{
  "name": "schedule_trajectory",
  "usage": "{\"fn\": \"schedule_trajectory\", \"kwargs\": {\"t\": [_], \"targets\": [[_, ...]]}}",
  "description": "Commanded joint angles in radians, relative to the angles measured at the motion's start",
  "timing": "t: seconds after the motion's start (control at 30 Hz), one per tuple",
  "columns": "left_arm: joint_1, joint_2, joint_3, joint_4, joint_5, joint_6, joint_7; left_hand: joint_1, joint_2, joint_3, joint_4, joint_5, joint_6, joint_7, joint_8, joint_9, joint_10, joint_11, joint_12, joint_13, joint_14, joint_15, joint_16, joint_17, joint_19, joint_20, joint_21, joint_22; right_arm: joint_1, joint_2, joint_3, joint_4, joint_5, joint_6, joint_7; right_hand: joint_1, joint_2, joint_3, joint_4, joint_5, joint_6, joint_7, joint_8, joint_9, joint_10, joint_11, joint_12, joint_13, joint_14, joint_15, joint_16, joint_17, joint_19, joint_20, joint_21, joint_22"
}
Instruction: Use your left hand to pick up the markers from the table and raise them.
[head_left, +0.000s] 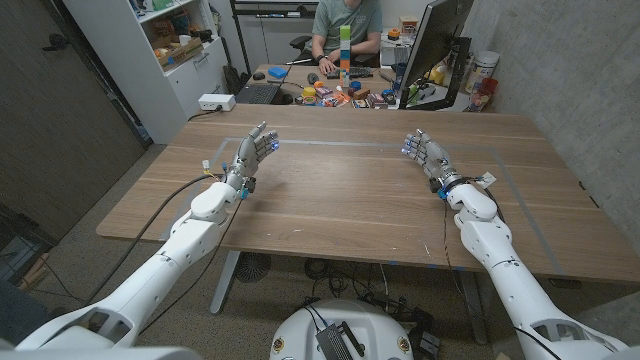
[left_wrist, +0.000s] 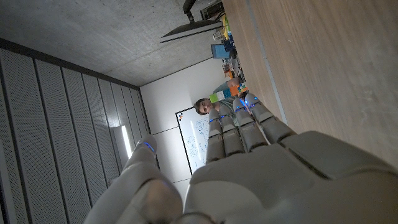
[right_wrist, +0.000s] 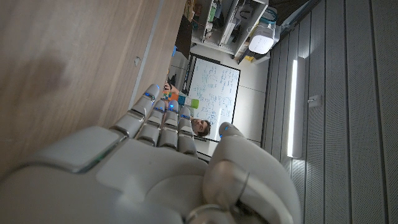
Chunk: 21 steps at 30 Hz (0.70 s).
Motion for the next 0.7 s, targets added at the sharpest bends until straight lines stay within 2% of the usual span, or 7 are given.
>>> {"fn": "schedule_trajectory", "kwargs": {"t": [0.03, 0.27, 0.4, 0.53, 0.7], "targets": [[-0.052, 0.058, 0.038, 0.02, 0.111, -0.005, 0.004, 0.023, 0.001, 0.006, -0.012, 0.007, 0.014, -0.007, 0.007, 0.006, 0.01, -0.006, 0.009, 0.005, 0.016, -0.01, 0.009, 0.002, 0.007, -0.013, -0.008, 0.001, -0.013, 0.035, 0.033, -0.017, -0.055, -0.018, 0.023, 0.006, -0.001, 0.009, -0.002, 0.003, 0.007, 0.001, 0.008, 0.002, 0.012, -0.002, 0.007, 0.002, 0.008, 0.0, 0.006, 0.004, 0.006, -0.007, 0.0, 0.005], [-0.177, 0.043, 0.097, 0.163, 0.172, -0.092, -0.108, 0.037, 0.003, 0.011, -0.023, 0.008, 0.033, -0.012, 0.013, 0.006, 0.026, -0.014, 0.014, 0.005, 0.031, -0.017, 0.013, 0.002, 0.017, -0.01, -0.01, 0.002, -0.03, 0.046, 0.037, -0.051, -0.087, -0.026, -0.009, 0.005, -0.001, 0.009, -0.002, 0.003, 0.008, 0.0, 0.008, 0.002, 0.013, -0.002, 0.007, 0.001, 0.009, 0.0, 0.006, 0.004, 0.007, -0.007, -0.001, 0.005], [-0.267, 0.015, 0.132, 0.279, 0.202, -0.158, -0.182, 0.04, 0.003, 0.011, -0.025, 0.009, 0.036, -0.012, 0.014, 0.006, 0.026, -0.015, 0.014, 0.005, 0.033, -0.019, 0.013, 0.002, 0.02, -0.01, -0.011, 0.002, -0.04, 0.051, 0.04, -0.075, -0.116, -0.028, -0.05, 0.005, -0.001, 0.009, -0.002, 0.003, 0.008, -0.001, 0.008, 0.002, 0.014, -0.003, 0.008, 0.001, 0.009, 0.0, 0.006, 0.004, 0.007, -0.007, -0.002, 0.005], [-0.384, -0.033, 0.173, 0.447, 0.24, -0.249, -0.271, 0.042, 0.003, 0.012, -0.027, 0.009, 0.035, -0.015, 0.013, 0.006, 0.026, -0.017, 0.013, 0.005, 0.034, -0.02, 0.013, 0.002, 0.02, -0.01, -0.013, 0.002, -0.049, 0.06, 0.047, -0.097, -0.145, -0.031, -0.102, 0.005, -0.001, 0.01, -0.002, 0.002, 0.009, -0.001, 0.009, 0.002, 0.016, -0.004, 0.008, 0.001, 0.009, -0.001, 0.006, 0.004, 0.007, -0.007, -0.002, 0.005], [-0.538, -0.101, 0.223, 0.693, 0.298, -0.393, -0.389, 0.045, 0.003, 0.012, -0.03, 0.009, 0.035, -0.017, 0.012, 0.006, 0.027, -0.021, 0.013, 0.006, 0.034, -0.021, 0.012, 0.002, 0.021, -0.008, -0.014, 0.003, -0.07, 0.07, 0.055, -0.135, -0.171, -0.034, -0.156, 0.004, -0.001, 0.01, -0.002, 0.002, 0.009, -0.002, 0.009, 0.002, 0.017, -0.004, 0.008, 0.001, 0.009, -0.001, 0.006, 0.004, 0.008, -0.006, -0.003, 0.005]]}}
